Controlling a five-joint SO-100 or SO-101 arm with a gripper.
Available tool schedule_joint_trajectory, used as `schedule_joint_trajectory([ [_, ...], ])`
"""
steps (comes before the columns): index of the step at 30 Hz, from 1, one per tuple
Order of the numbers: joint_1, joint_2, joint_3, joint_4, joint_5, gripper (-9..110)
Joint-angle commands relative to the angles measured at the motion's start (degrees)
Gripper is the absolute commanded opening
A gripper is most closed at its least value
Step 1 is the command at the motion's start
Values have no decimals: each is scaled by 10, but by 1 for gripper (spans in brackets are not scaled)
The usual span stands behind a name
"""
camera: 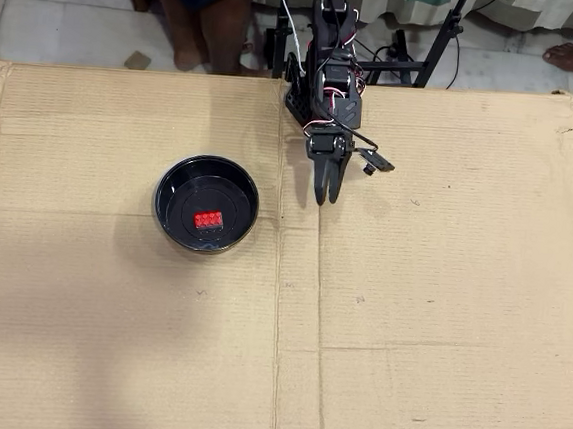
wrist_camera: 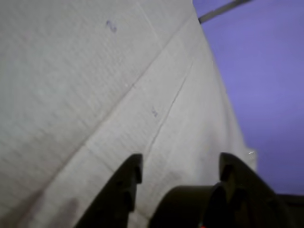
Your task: Grasp a lego block and put it in the bin.
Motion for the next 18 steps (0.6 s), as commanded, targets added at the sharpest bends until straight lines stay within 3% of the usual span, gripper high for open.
schedule_joint_trajectory([
  [1,4,6,0,18,-47,19],
  [18,4,107,5,233,-130,19],
])
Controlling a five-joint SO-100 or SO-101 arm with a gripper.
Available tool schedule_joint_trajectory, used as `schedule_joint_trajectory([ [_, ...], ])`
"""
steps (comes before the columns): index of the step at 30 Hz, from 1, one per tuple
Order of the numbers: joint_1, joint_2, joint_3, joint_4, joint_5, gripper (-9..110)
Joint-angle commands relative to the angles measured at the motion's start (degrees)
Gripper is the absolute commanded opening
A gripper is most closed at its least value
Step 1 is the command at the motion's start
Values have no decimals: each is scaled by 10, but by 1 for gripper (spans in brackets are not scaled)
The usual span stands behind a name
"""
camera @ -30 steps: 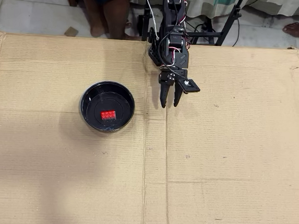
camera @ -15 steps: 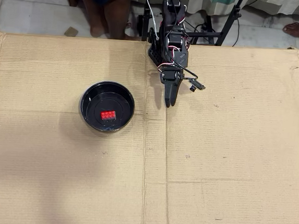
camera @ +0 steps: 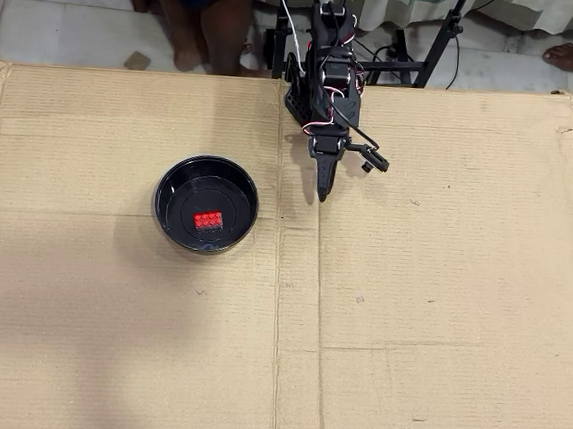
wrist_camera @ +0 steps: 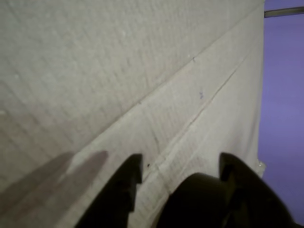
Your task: Grasp a lego block and put it in the bin.
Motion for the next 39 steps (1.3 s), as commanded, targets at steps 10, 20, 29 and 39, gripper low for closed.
schedule_joint_trajectory([
  [10,15,25,4,17,-45,19],
  [20,15,27,4,19,-45,19],
  [29,15,27,4,19,-47,12],
  [39,15,26,4,18,-48,0],
])
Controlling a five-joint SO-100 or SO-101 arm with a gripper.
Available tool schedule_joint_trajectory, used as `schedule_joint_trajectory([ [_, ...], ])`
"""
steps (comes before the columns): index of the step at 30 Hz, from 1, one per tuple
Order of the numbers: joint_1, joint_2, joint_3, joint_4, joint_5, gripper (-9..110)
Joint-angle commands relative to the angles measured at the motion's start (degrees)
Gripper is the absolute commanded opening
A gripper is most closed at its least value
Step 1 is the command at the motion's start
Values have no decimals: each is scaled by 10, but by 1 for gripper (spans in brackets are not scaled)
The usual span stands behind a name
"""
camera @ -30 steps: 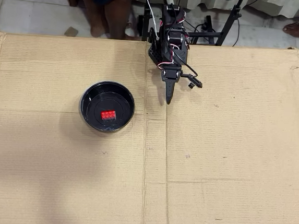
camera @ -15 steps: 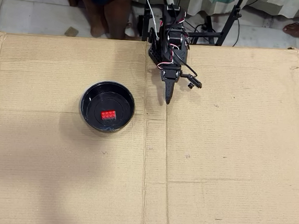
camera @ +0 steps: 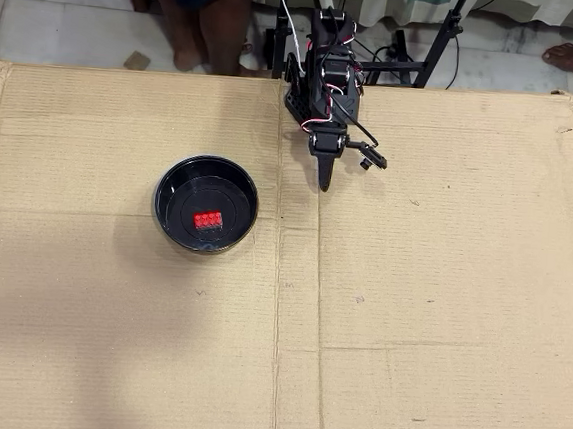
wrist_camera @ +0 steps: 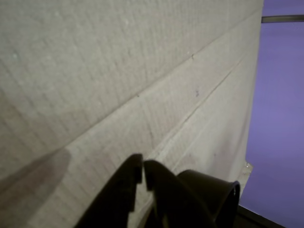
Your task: Grasp a lego block and put it in the bin.
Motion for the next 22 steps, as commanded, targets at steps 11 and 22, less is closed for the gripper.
schedule_joint_trajectory([
  [11,3,6,3,-4,-3,1],
  [22,2,6,3,-4,-2,0],
])
